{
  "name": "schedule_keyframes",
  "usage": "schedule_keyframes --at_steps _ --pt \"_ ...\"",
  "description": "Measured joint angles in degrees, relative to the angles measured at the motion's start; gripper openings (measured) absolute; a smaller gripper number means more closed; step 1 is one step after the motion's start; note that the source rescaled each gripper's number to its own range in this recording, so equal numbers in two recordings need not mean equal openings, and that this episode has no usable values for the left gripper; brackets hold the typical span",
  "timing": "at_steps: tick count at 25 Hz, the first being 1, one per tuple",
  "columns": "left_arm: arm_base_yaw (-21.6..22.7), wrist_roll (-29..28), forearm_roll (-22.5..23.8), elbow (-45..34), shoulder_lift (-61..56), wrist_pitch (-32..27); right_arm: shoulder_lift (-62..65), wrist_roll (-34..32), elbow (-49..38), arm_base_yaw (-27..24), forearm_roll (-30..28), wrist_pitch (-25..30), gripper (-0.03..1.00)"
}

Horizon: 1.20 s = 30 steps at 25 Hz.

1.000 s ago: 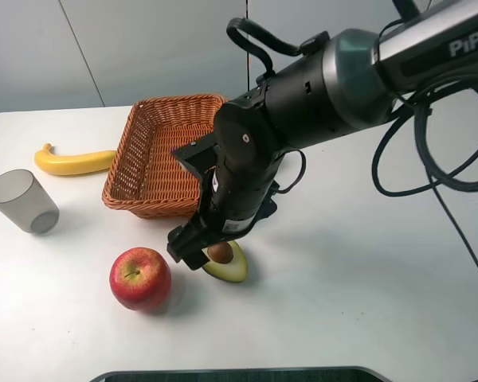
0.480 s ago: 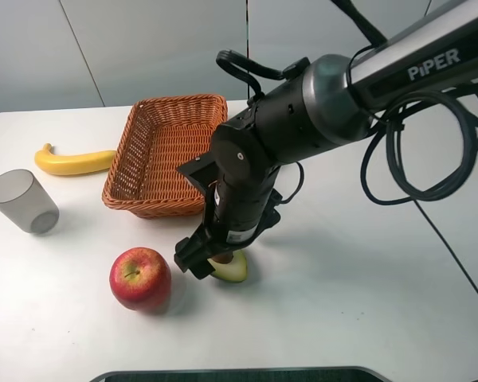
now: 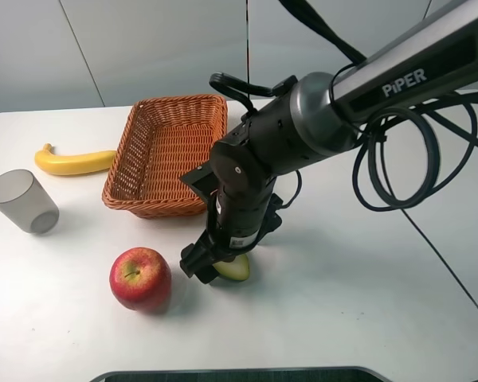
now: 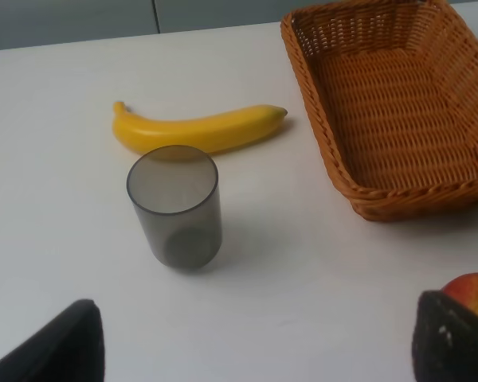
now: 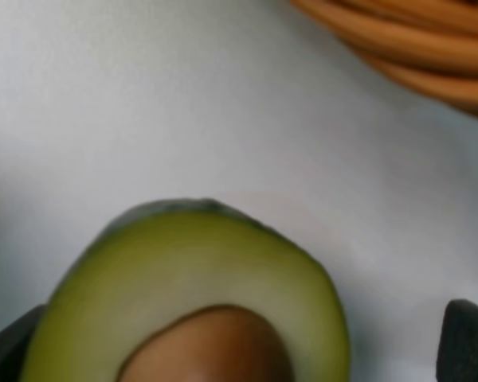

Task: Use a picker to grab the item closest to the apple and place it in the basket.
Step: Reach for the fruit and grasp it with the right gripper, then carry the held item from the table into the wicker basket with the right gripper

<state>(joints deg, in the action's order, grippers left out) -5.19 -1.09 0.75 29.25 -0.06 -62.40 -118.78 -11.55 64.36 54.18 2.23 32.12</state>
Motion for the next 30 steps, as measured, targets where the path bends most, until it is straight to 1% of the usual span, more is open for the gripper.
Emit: schedule_keyframes --at_steps 2,3,4,5,6,8,26,30 --pt "0.00 0.00 0.00 0.00 0.00 0.00 0.00 0.00 0.00 0.00 -0.11 -0.13 0.99" --pt "0.00 0.00 0.00 0.00 0.00 0.00 0.00 0.00 0.00 0.00 -0.12 -0.23 0.87" --pt "0.00 0.00 0.00 0.00 0.00 0.00 0.00 0.00 0.00 0.00 -0.12 -0.23 0.63" --pt "0.00 0.00 0.00 0.00 0.00 0.00 -0.08 0.00 0.00 0.00 -0.12 -0.23 0.33" --pt "0.00 0.00 0.00 0.00 0.00 0.00 -0.08 0.00 0.00 0.00 -0.12 -0.23 0.00" --pt "0.00 0.00 0.00 0.00 0.00 0.00 -0.08 0.00 0.00 0.00 0.01 -0.33 0.04" --pt "0.00 0.00 0.00 0.00 0.00 0.00 -0.08 0.00 0.00 0.00 0.12 -0.33 0.04" --pt "0.00 0.00 0.00 0.00 0.00 0.00 1.53 0.00 0.94 0.00 0.12 2.87 0.04"
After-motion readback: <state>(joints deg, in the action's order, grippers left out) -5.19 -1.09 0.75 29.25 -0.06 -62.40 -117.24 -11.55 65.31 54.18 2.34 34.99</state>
